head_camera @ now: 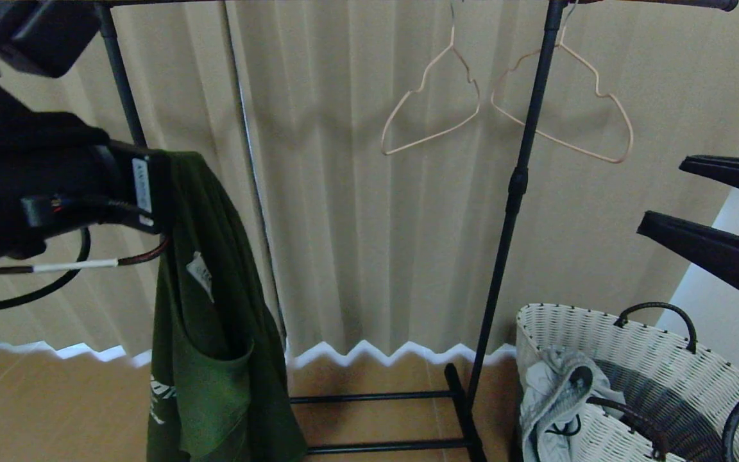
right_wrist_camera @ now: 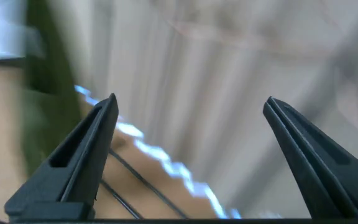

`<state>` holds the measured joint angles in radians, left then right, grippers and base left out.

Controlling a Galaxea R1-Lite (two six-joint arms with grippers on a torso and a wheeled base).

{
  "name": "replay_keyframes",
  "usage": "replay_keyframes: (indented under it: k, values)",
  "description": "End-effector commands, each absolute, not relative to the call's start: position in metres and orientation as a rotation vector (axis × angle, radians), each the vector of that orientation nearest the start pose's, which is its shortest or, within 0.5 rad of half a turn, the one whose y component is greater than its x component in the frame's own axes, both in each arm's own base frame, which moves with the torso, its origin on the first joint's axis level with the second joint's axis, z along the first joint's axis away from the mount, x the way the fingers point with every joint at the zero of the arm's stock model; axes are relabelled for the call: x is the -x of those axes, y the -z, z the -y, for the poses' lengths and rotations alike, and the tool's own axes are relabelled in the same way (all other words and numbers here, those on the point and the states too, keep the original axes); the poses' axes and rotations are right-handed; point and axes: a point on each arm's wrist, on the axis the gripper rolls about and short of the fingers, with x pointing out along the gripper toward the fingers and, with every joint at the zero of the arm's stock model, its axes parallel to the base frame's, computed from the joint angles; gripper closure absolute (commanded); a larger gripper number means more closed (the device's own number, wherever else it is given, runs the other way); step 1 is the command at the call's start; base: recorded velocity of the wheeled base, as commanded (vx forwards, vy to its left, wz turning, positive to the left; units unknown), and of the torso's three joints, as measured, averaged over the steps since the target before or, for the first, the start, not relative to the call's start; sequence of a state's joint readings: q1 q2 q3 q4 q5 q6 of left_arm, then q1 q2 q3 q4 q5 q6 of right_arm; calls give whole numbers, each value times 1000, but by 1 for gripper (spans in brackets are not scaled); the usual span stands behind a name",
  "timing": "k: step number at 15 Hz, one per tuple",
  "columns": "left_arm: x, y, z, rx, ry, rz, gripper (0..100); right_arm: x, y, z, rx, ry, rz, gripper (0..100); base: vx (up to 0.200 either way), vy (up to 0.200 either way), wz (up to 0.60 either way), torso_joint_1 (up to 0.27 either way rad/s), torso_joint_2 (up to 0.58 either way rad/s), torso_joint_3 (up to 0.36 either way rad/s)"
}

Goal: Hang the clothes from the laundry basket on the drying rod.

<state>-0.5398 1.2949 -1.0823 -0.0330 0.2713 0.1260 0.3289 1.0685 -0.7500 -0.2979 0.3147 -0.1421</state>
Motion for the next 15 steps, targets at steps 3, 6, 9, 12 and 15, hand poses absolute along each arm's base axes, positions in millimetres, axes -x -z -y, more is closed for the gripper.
replay_keyframes:
  k: [3, 6, 9, 12, 15]
  values:
    - [-112, -267, 42, -164, 314, -155, 100, -121, -271, -22, 212, -410, -61, 0, 0, 0, 0, 0, 0, 0]
    - [-94, -242, 29, -143, 321, -130, 100, -120, -263, -17, 294, -324, -66, 0, 0, 0, 0, 0, 0, 0]
    - [-92, -229, 28, -125, 359, -48, 100, -116, -256, -15, 316, -229, -57, 0, 0, 0, 0, 0, 0, 0]
    - [-91, -235, 28, -125, 383, -1, 100, -115, -253, -13, 317, -193, -54, 0, 0, 0, 0, 0, 0, 0]
    - [-93, -233, 29, -121, 384, -11, 100, -114, -243, -12, 317, -150, -51, 0, 0, 0, 0, 0, 0, 0]
